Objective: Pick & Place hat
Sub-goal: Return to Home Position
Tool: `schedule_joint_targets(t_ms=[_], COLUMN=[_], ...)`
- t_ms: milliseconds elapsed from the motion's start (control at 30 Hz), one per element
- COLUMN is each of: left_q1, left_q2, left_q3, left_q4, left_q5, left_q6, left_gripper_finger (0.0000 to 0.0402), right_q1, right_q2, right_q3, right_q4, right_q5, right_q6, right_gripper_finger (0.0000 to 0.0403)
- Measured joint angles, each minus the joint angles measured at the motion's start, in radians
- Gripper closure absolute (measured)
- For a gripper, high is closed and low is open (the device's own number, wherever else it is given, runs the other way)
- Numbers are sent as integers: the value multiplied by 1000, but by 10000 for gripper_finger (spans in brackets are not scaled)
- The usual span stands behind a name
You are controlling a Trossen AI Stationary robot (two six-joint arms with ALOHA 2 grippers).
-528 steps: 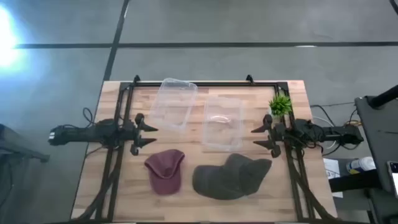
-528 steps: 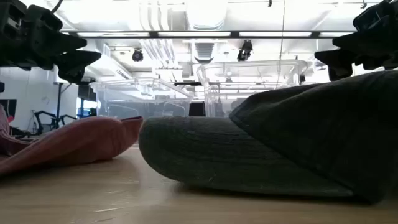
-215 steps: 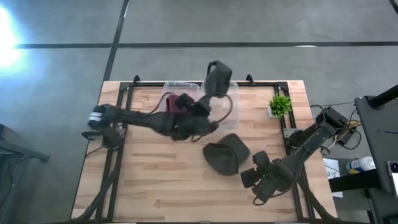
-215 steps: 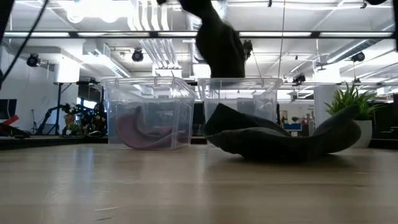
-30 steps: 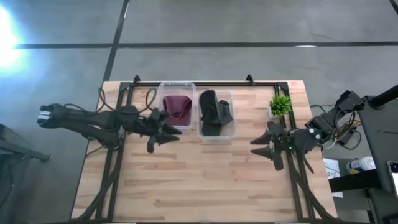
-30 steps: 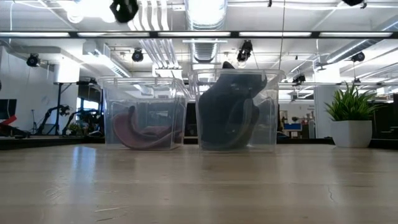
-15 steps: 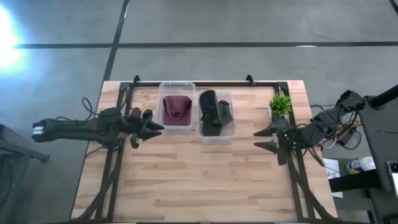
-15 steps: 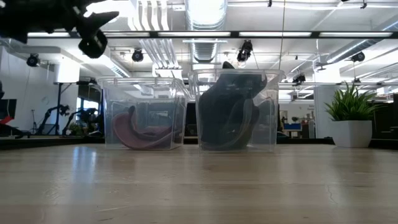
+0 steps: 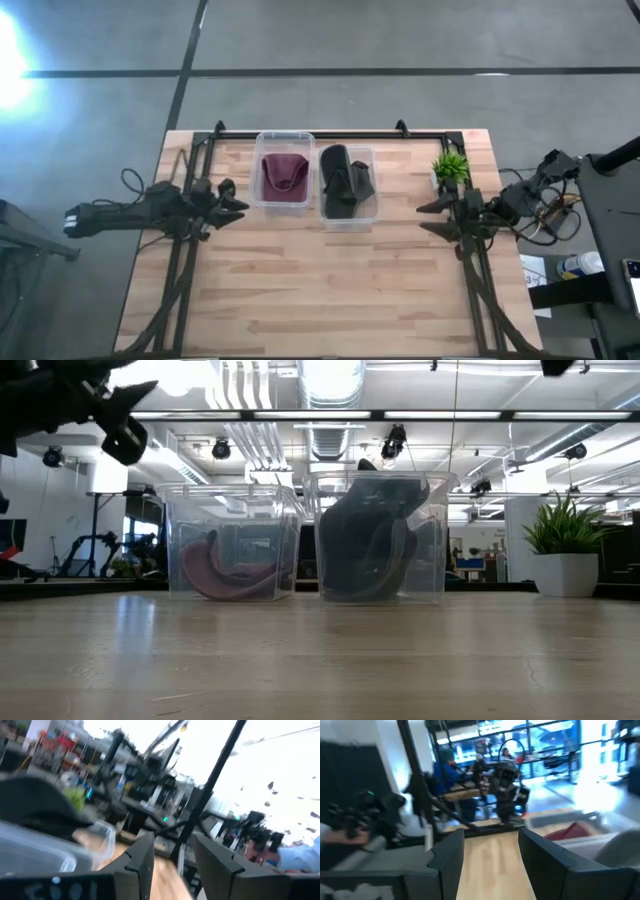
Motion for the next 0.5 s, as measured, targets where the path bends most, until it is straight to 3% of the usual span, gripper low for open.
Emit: schedule_joint_targets(t_ms=[200,367,500], left_q1=[0,0,0], left_q2=[-54,-62,-62], left_q3=[-4,-4,-4], left_q4=[-15,-17,-41], left_q5=[-22,-30,-38], left_q6=[23,22,16], left_gripper_finger=[269,269,269], right_q1=[0,-24,-84], right_q2=[-145,-170,-191], right_q3=[-182,-302,-384], right_q4=[159,295,370], right_q5=[38,118,125], right_q6=[-28,-72,-25], right_gripper_finger=[221,222,223])
